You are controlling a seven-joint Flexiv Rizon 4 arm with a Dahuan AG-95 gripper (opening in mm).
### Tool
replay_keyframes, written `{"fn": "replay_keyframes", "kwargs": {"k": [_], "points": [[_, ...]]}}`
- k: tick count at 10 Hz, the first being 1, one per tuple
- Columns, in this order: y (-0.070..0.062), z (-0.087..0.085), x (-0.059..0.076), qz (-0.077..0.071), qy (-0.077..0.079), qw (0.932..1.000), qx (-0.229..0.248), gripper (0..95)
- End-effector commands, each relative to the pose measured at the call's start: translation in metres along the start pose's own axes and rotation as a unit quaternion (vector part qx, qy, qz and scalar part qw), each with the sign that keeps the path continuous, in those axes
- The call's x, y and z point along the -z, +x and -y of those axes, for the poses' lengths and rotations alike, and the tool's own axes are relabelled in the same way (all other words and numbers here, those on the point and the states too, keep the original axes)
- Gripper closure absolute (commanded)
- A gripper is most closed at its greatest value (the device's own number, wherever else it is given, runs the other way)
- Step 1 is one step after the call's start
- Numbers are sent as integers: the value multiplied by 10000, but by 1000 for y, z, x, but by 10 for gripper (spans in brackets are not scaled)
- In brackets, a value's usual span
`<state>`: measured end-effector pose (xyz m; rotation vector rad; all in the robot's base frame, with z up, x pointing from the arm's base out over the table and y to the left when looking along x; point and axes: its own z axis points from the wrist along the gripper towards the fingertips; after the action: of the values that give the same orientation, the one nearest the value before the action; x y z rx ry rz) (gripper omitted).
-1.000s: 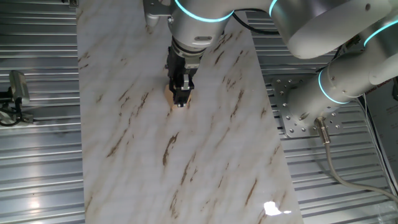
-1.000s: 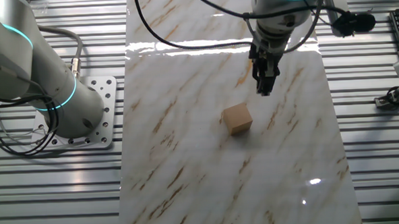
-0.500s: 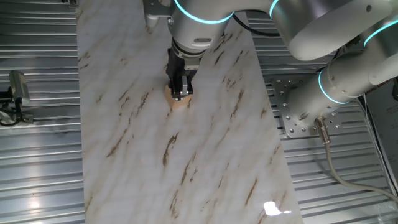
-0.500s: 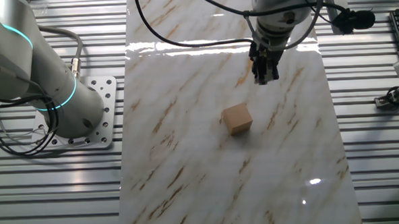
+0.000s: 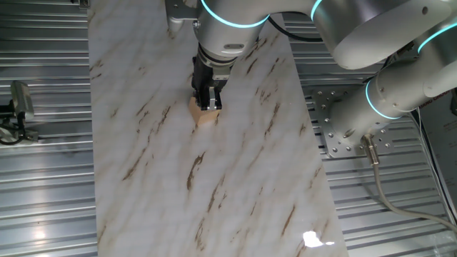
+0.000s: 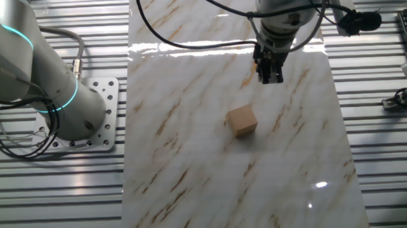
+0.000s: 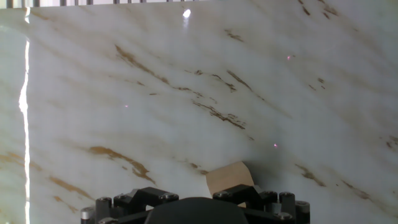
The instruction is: Use the gripper to push the small block from left to right
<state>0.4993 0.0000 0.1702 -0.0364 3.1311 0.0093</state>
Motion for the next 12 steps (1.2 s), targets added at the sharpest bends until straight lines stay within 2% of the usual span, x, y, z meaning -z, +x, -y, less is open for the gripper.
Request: {"fn": "replay_keyframes", "kwargs": {"k": [1, 4, 7, 12], "points": [[-1, 0, 0, -8, -8, 10000, 0, 950], [0, 4, -3, -1, -9, 10000, 27, 950], [4, 18, -7, 10, -16, 9998, 219, 950], [5, 29, -14, 11, 17, 9995, 323, 950]]}}
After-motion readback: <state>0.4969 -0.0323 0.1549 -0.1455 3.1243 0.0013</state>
